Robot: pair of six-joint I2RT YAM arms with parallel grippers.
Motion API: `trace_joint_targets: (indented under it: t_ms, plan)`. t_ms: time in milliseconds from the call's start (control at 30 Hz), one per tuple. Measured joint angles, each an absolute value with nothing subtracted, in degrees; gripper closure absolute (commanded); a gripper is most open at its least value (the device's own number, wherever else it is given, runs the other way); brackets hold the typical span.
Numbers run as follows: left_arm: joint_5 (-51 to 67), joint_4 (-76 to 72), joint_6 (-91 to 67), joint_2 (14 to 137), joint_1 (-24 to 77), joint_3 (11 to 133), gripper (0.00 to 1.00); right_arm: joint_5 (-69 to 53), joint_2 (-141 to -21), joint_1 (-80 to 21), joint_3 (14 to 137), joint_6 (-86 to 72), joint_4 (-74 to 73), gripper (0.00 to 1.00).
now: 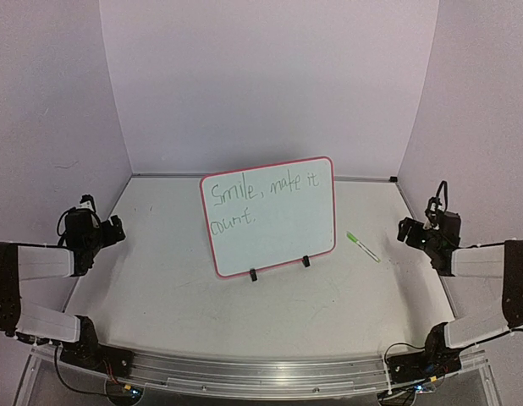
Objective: Write a sentence on the whiteboard
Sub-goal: Reset both arms
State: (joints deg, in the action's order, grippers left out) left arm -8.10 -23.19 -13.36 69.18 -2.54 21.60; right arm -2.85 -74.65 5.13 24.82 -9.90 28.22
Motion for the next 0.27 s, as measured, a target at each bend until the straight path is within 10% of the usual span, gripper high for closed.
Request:
trace_joint_targets:
  t_ms: [267]
  plan:
    - [-8.7, -27.3, -13.2, 69.8, -2.5, 20.5, 0.02, -1.3, -74.3, 5.1, 24.2, -9.9, 31.1, 0.02]
